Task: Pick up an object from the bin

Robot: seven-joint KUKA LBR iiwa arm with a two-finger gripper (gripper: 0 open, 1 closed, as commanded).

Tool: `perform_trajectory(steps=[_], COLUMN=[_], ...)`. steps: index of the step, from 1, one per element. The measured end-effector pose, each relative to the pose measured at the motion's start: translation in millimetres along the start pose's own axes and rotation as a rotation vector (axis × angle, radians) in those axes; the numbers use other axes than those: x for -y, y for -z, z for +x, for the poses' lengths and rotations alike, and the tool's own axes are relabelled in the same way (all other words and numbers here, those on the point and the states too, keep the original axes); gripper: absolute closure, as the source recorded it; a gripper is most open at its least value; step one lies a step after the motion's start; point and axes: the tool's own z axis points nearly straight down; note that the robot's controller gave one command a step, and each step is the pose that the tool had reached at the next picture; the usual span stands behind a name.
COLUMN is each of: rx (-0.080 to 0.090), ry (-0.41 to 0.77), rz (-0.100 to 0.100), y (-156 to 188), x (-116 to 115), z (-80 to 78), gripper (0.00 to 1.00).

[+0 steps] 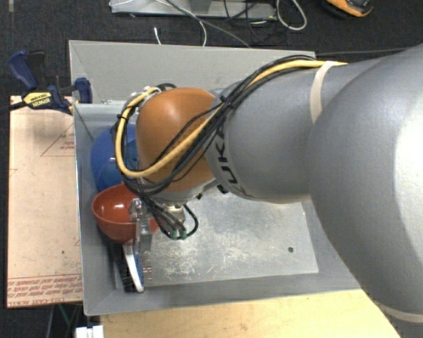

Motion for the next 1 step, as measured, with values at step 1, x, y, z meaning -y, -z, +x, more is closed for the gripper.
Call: perform_trajectory(steps=[1], rx=[-0.036], ry=[0.037], rz=[0.001], y=[-31.6], x=[8.0], z=[-18.8], gripper=[1.0])
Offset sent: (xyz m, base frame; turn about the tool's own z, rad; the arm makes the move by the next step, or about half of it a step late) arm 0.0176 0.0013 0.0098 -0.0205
